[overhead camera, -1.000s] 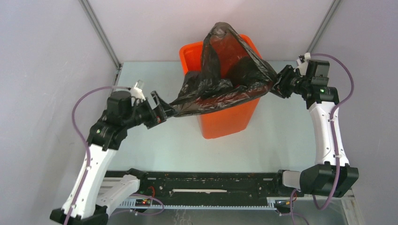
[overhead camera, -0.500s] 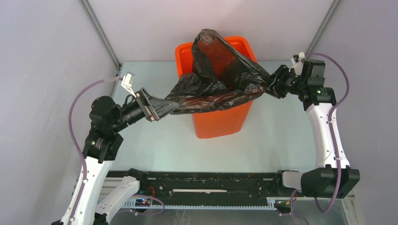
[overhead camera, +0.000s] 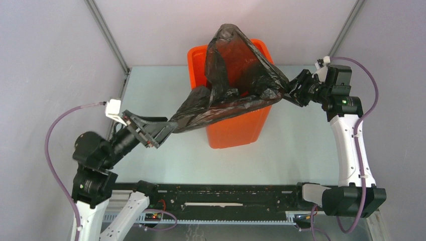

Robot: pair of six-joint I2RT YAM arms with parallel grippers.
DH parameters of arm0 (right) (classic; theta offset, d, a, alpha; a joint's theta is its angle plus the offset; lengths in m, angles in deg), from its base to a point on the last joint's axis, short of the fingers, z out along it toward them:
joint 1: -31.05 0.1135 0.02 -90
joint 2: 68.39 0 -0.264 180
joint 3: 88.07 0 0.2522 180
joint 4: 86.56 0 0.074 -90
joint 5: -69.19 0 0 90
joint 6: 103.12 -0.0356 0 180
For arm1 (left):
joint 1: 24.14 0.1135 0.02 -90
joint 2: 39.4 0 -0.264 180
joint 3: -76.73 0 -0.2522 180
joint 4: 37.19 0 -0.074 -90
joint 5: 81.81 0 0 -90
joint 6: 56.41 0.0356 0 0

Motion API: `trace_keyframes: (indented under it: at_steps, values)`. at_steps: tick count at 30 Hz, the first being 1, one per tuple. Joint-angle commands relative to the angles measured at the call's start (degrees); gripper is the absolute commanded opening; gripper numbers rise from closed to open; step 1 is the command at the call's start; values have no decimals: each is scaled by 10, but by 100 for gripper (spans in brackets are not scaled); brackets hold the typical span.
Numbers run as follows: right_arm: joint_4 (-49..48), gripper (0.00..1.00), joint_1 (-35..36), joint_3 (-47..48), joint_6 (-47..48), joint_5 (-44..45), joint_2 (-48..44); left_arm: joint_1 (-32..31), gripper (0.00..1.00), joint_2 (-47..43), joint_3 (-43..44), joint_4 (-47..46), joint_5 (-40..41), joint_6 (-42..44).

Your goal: Put the trash bags into the trash bin

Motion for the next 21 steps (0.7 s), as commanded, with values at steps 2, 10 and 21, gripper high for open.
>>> trace_keyframes:
  at_steps: [2, 10, 21]
  values:
    - [-8, 55, -3, 1, 13, -3, -12, 1, 100, 60, -61, -318, -182, -191]
    - [-8, 57, -6, 0, 11, -2, -21, 3, 100, 111, 160, 109, 36, 68]
    - [108, 82, -14, 87, 69, 55, -25, -118, 95, 269, 372, 165, 83, 170]
